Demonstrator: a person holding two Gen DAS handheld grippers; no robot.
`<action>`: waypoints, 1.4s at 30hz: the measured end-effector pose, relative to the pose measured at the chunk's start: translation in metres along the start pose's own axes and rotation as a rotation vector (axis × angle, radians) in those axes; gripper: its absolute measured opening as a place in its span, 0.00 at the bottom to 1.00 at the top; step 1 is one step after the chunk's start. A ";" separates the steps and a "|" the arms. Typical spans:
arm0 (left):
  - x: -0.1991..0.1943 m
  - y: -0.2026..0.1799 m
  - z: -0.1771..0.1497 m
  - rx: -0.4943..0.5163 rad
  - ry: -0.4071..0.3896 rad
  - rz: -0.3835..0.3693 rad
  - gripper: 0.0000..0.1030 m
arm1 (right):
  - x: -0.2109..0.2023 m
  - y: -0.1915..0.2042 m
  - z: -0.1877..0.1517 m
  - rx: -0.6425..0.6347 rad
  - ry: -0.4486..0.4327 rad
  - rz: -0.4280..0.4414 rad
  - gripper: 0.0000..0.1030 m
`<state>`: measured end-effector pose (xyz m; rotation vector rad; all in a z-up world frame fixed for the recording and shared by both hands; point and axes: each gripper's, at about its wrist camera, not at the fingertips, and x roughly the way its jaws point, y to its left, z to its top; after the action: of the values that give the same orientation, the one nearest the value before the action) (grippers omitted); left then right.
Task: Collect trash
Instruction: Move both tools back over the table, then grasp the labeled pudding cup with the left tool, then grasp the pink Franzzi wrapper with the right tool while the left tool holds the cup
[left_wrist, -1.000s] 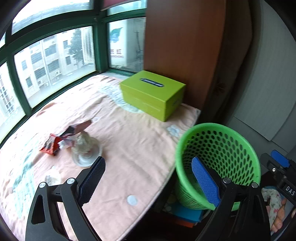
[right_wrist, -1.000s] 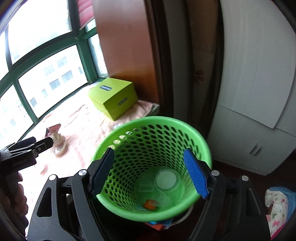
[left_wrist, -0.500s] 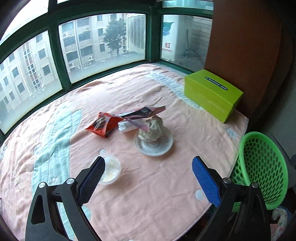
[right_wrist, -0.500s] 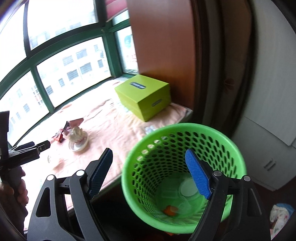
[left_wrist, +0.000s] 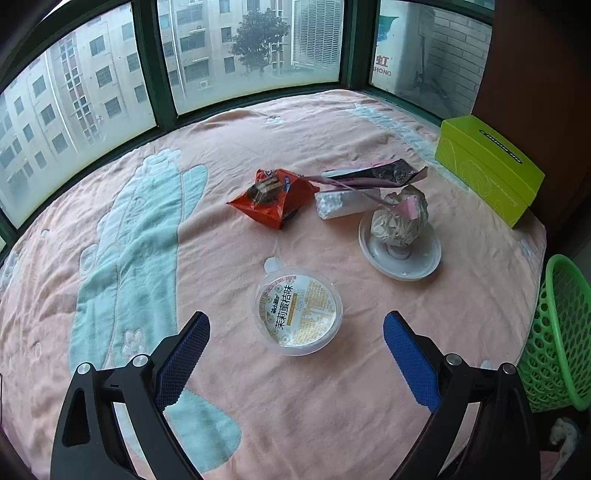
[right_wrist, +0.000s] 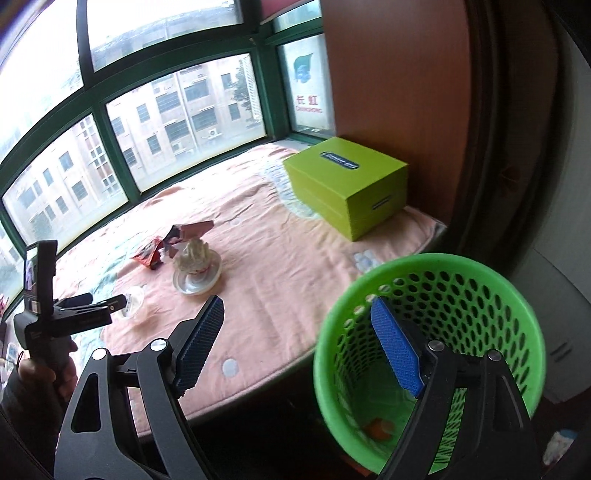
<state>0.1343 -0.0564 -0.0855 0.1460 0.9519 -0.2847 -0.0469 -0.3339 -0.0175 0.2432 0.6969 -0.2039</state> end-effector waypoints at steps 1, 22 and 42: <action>0.004 0.003 -0.001 -0.004 0.008 -0.002 0.89 | 0.003 0.005 0.000 -0.010 0.006 0.008 0.79; 0.051 0.009 0.005 0.012 0.070 -0.087 0.69 | 0.079 0.073 0.038 -0.129 0.115 0.229 0.82; 0.042 0.019 0.005 -0.023 0.049 -0.115 0.65 | 0.176 0.148 0.126 -0.390 0.292 0.441 0.88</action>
<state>0.1672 -0.0469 -0.1172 0.0776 1.0134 -0.3776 0.2009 -0.2471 -0.0172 0.0472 0.9366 0.3945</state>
